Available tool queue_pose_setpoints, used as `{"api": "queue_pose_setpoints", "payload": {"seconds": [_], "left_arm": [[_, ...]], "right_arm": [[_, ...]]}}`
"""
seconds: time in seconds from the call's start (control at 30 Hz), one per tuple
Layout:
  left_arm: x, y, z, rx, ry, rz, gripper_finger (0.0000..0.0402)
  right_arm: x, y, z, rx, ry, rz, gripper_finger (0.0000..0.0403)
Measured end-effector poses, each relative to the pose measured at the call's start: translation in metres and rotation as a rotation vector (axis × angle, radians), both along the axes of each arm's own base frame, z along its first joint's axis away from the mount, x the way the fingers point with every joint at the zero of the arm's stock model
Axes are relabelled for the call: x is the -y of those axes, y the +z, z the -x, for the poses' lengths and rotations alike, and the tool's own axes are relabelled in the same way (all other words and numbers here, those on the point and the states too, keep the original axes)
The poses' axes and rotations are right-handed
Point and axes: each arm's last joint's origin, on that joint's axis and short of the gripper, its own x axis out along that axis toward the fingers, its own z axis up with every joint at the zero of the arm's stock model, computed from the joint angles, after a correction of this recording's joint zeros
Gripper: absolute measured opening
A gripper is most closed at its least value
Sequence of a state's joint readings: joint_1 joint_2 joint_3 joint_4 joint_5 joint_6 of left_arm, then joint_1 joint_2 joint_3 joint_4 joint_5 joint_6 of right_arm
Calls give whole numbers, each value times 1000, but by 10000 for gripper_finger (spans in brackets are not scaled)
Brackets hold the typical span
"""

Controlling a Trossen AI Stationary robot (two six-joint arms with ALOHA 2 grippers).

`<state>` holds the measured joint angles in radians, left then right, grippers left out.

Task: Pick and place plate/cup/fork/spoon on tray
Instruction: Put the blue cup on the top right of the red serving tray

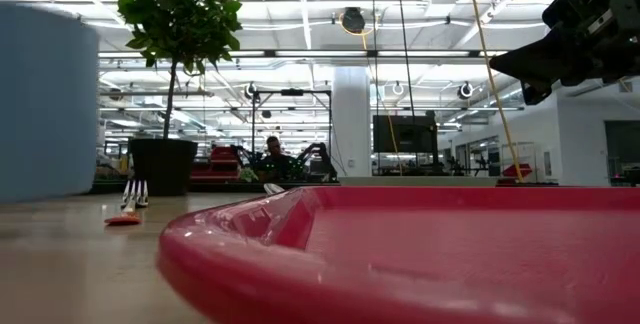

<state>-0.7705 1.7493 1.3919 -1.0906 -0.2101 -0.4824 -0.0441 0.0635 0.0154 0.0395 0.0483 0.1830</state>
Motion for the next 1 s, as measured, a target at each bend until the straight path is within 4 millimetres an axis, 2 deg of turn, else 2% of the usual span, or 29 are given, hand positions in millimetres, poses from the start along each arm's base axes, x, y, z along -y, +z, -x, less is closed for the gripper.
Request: {"api": "queue_pose_setpoints", "payload": {"seconds": [0.17,0.27,0.53,0.67,0.87,1.0], "left_arm": [[-6,28,-18,57,-111,14,8],[-13,46,-31,126,-163,-9,14],[-48,75,-63,210,-221,-52,7],[-69,82,-76,227,-256,-90,18],[-102,83,-91,212,-297,-153,7],[-121,84,-98,218,-299,-178,19]], "right_arm": [[0,0,0,1,0,-45,0],[0,-1,0,0,-1,-85,0],[0,-1,0,6,-5,-195,0],[-1,-3,-1,-18,6,-199,0],[-5,-8,-4,-77,51,-201,0],[-6,-10,-6,-109,59,-202,0]]}}
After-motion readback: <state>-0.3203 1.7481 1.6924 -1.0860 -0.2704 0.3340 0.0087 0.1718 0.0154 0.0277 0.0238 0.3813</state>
